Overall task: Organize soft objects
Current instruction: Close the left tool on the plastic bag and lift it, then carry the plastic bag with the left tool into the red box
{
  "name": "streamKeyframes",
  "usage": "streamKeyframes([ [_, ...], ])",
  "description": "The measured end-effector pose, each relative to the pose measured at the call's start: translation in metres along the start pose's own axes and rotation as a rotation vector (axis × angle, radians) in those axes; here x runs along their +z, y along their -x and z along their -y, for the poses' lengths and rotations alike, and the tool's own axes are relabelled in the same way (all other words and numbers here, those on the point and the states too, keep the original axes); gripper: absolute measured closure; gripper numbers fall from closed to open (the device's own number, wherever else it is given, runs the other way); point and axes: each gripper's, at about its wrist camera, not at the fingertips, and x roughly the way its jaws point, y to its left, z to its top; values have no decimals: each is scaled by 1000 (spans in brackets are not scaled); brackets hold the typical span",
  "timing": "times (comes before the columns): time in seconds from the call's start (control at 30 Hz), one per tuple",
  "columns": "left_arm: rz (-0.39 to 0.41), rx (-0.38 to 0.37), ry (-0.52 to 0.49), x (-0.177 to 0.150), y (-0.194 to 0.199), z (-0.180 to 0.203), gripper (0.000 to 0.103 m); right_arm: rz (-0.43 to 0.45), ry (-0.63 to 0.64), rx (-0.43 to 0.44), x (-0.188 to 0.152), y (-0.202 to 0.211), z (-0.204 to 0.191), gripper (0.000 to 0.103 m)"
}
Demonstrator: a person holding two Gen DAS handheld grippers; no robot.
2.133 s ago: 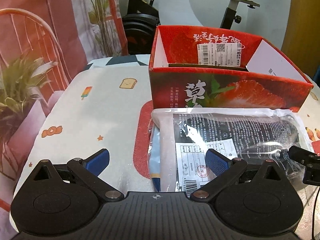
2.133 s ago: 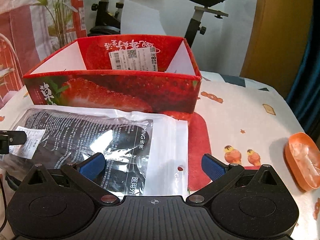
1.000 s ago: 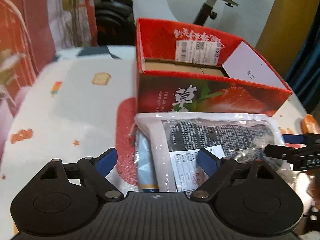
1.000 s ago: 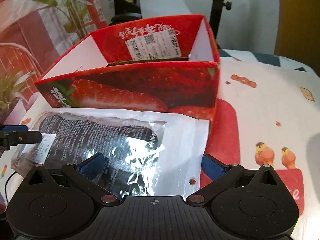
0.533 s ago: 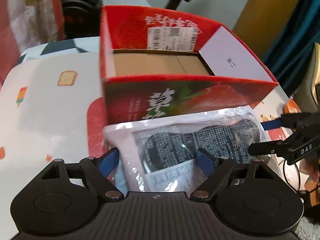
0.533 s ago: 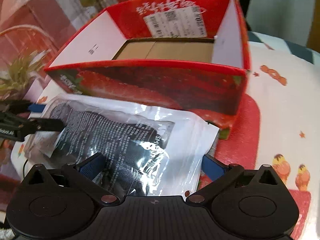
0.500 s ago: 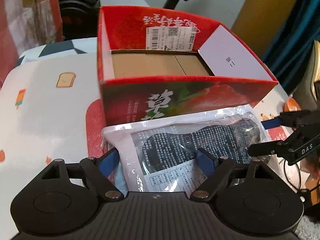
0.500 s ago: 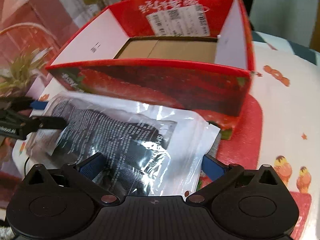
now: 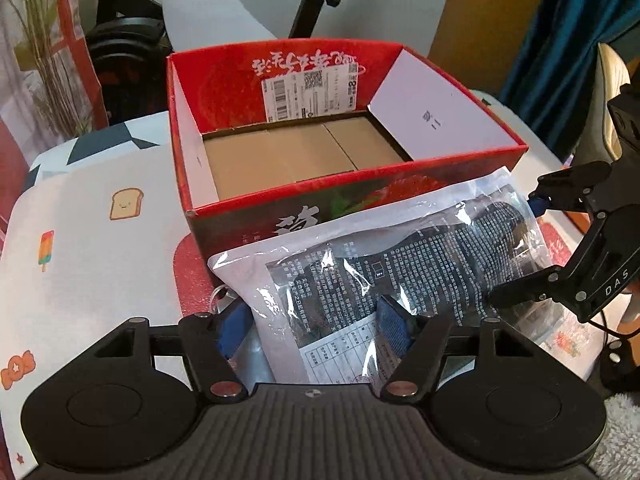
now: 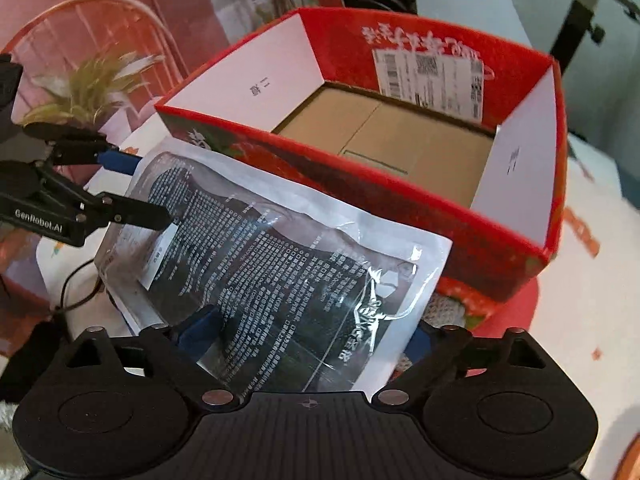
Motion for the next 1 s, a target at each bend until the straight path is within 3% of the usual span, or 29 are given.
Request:
streamKeyframes([
  [0.07, 14, -4, 13, 0, 3, -2, 33, 11, 33, -10, 1, 7, -2, 21],
  [0.23, 51, -3, 32, -4, 17, -4, 34, 47, 91, -25, 5, 25, -6, 47],
  [0.43, 121, 19, 41, 1, 39, -1, 34, 127, 125, -38, 12, 50, -11, 66],
  [0.73, 300, 45, 62, 28, 90, 1, 39, 315, 178, -57, 42, 103, -16, 71],
  [1.0, 459, 76, 62, 77, 106, 6, 45, 474, 270, -216, 78, 124, -5, 71],
])
